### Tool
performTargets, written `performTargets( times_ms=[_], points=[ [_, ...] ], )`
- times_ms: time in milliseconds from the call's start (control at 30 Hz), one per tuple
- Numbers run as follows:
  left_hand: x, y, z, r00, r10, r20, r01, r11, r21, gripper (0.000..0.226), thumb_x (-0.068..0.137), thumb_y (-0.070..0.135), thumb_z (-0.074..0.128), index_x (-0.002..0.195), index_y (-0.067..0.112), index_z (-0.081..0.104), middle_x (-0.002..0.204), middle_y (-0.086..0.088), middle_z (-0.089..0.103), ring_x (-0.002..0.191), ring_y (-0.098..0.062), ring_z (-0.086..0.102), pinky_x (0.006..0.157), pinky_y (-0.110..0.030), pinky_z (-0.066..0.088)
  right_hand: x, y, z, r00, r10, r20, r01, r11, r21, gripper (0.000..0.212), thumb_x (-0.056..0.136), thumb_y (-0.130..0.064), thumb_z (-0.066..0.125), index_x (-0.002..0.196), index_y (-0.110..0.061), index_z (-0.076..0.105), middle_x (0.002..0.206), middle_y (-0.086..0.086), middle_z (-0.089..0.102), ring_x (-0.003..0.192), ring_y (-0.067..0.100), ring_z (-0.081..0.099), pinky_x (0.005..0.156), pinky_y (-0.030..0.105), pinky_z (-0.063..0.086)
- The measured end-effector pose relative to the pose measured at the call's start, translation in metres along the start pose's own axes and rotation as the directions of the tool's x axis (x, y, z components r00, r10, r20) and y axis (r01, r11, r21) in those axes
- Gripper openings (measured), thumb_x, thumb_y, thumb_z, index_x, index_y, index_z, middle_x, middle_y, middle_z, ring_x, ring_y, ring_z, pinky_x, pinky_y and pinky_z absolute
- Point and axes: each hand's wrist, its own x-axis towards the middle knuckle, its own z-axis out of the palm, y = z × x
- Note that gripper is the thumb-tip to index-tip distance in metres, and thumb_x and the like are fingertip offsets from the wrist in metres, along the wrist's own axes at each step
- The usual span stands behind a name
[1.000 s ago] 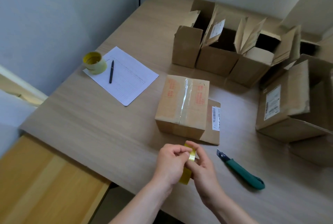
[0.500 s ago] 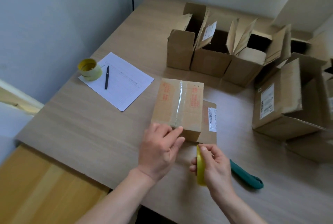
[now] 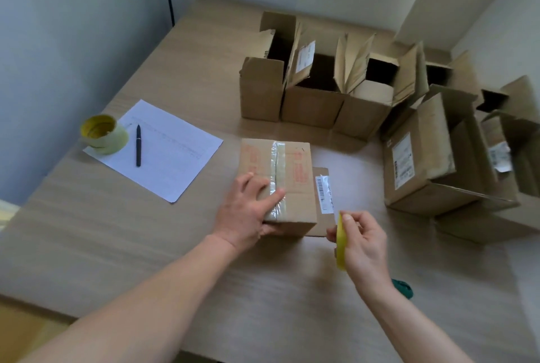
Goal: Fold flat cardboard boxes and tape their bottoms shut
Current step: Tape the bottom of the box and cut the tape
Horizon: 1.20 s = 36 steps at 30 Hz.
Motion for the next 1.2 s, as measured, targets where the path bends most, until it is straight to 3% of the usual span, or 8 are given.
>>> performTargets(
  times_ms=[167, 300, 433, 600, 900, 967, 1067, 1200],
  points=[
    [0.01, -0.009, -0.031, 0.948, -0.042, 0.316, 0.059, 0.997, -0.044, 0.098, 0.064, 0.063, 0.078, 0.148, 0.032, 0.037, 0.149, 0.003, 0.036, 0.141, -0.025, 0.018, 0.116, -0.042, 0.02, -0.007, -0.032, 0.009, 0.967, -0.226, 0.115, 0.248, 0.938, -0.243, 0.015, 0.098, -0.025, 0.054, 0.088, -0.032, 0.063, 0.069, 0.001, 0.066, 0.058, 0.017, 0.064, 0.06, 0.044, 0.057],
    [-0.013, 0.026, -0.062, 0.997, -0.057, 0.054, 0.076, 0.887, -0.456, 0.075, 0.068, 0.052, 0.078, 0.13, 0.013, 0.061, 0.126, -0.002, 0.061, 0.12, -0.018, 0.053, 0.105, -0.028, 0.04, -0.038, -0.044, 0.002, 0.858, -0.341, 0.384, 0.505, 0.697, -0.509, 0.006, 0.094, -0.035, 0.056, 0.089, -0.033, 0.058, 0.074, -0.011, 0.061, 0.058, 0.011, 0.06, 0.059, 0.037, 0.053],
    [-0.056, 0.071, -0.061, 0.991, -0.121, 0.052, 0.122, 0.691, -0.713, 0.036, 0.078, 0.025, 0.076, 0.111, 0.013, 0.074, 0.099, 0.002, 0.071, 0.092, -0.006, 0.065, 0.086, -0.024, 0.052, -0.068, -0.044, 0.004, 0.827, -0.09, 0.554, 0.357, 0.846, -0.395, 0.019, 0.1, -0.028, 0.05, 0.091, -0.024, 0.066, 0.07, 0.001, 0.064, 0.054, 0.017, 0.061, 0.054, 0.043, 0.053],
    [-0.088, 0.081, -0.056, 0.973, -0.231, -0.018, 0.176, 0.786, -0.592, 0.007, 0.084, 0.017, 0.072, 0.086, 0.013, 0.077, 0.082, 0.002, 0.067, 0.075, -0.011, 0.064, 0.066, -0.031, 0.054, -0.085, -0.031, 0.013, 0.804, 0.101, 0.586, 0.109, 0.944, -0.312, 0.033, 0.102, -0.011, 0.043, 0.086, -0.016, 0.071, 0.07, 0.016, 0.066, 0.055, 0.021, 0.06, 0.049, 0.037, 0.049],
    [-0.097, 0.094, -0.058, 0.909, -0.416, 0.011, 0.37, 0.796, -0.478, 0.021, 0.078, 0.029, 0.074, 0.093, 0.015, 0.072, 0.081, 0.01, 0.056, 0.069, -0.006, 0.053, 0.064, -0.016, 0.043, -0.088, -0.03, 0.019, 0.752, 0.112, 0.65, 0.036, 0.977, -0.211, 0.039, 0.092, 0.003, 0.042, 0.092, -0.015, 0.076, 0.079, 0.012, 0.071, 0.069, 0.027, 0.065, 0.051, 0.039, 0.051],
    [-0.093, 0.1, -0.057, 0.831, -0.555, 0.049, 0.492, 0.689, -0.533, 0.017, 0.075, 0.025, 0.078, 0.09, 0.019, 0.072, 0.076, 0.012, 0.062, 0.067, -0.004, 0.057, 0.064, -0.017, 0.046, -0.088, -0.029, 0.017, 0.762, 0.076, 0.643, 0.1, 0.967, -0.233, 0.04, 0.091, 0.001, 0.043, 0.093, -0.022, 0.076, 0.077, 0.006, 0.07, 0.067, 0.021, 0.064, 0.051, 0.037, 0.053],
    [-0.087, 0.105, -0.055, 0.625, -0.741, 0.245, 0.674, 0.355, -0.648, 0.02, 0.075, 0.017, 0.081, 0.09, 0.024, 0.07, 0.062, 0.015, 0.064, 0.061, 0.001, 0.06, 0.063, -0.014, 0.048, -0.089, -0.028, 0.014, 0.766, -0.004, 0.643, 0.263, 0.915, -0.307, 0.04, 0.091, -0.008, 0.045, 0.096, -0.037, 0.072, 0.076, 0.0, 0.068, 0.063, 0.018, 0.063, 0.056, 0.034, 0.054],
    [-0.084, 0.108, -0.054, 0.57, -0.724, 0.387, 0.703, 0.186, -0.687, 0.032, 0.082, 0.007, 0.074, 0.113, 0.011, 0.069, 0.058, 0.009, 0.062, 0.06, -0.006, 0.062, 0.068, -0.023, 0.053, -0.089, -0.032, 0.012, 0.724, 0.014, 0.689, 0.272, 0.913, -0.304, 0.05, 0.093, -0.009, 0.046, 0.103, -0.053, 0.068, 0.08, -0.005, 0.068, 0.064, 0.011, 0.061, 0.059, 0.032, 0.056]
  ],
)
